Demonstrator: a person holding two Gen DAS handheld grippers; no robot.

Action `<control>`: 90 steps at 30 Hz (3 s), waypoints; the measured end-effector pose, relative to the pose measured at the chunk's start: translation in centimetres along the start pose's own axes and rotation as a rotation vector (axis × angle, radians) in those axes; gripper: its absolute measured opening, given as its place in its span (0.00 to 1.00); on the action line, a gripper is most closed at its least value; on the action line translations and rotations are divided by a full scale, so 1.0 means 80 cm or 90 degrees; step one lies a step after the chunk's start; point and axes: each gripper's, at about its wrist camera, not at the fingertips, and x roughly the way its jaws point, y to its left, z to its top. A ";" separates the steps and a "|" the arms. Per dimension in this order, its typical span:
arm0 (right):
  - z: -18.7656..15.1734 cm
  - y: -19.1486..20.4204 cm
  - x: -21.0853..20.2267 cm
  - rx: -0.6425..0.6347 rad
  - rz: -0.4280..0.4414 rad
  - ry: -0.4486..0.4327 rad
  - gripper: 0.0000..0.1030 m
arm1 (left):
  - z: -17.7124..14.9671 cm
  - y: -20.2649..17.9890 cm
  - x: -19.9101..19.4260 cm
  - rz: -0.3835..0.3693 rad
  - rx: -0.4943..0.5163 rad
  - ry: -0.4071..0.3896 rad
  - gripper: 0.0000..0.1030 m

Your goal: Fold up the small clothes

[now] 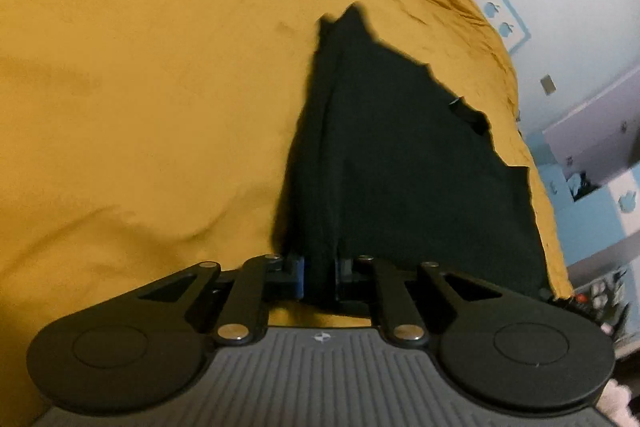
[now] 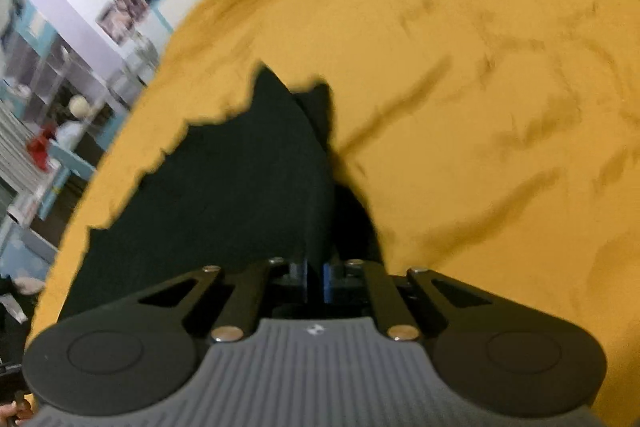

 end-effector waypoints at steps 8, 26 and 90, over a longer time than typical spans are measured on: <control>-0.006 0.002 -0.034 0.034 0.011 -0.026 0.29 | -0.002 -0.015 -0.040 -0.003 0.004 -0.040 0.23; -0.086 0.038 -0.028 0.195 0.090 0.031 0.48 | -0.062 -0.038 -0.017 -0.076 -0.185 -0.081 0.54; -0.030 0.115 -0.173 -0.105 0.080 -0.143 0.47 | -0.023 -0.189 -0.051 -0.124 0.089 -0.086 0.24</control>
